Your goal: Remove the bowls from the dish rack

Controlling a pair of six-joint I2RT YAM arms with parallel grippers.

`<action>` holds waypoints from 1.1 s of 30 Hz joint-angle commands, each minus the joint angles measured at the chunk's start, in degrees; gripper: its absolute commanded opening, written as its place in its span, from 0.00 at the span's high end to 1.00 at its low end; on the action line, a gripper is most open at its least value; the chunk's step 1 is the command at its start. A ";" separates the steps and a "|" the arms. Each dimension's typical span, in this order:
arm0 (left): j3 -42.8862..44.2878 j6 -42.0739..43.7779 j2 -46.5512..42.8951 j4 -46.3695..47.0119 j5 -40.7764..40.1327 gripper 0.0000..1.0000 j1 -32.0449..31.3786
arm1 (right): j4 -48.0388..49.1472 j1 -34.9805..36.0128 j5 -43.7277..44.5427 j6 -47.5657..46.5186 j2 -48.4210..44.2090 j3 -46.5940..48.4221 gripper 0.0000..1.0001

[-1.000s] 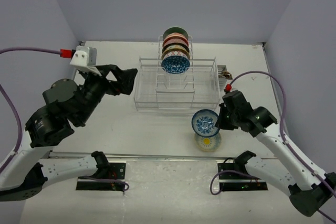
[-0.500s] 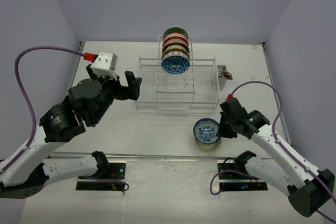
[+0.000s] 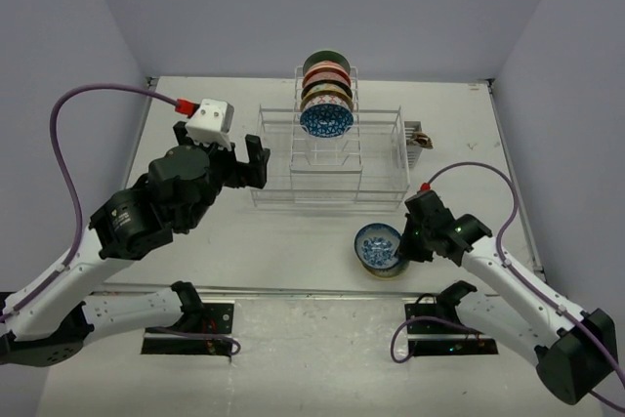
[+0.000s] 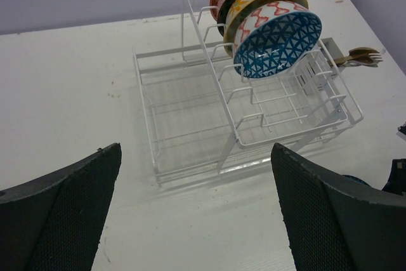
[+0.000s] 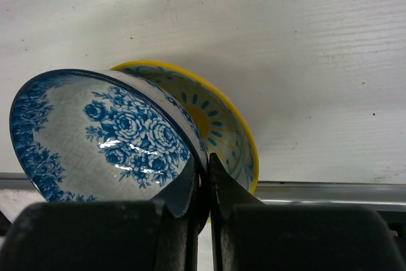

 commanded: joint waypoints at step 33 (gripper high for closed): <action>-1.04 -1.19 4.29 2.10 -0.14 0.00 0.02 | 7.33 1.08 0.83 1.16 1.88 -1.87 0.96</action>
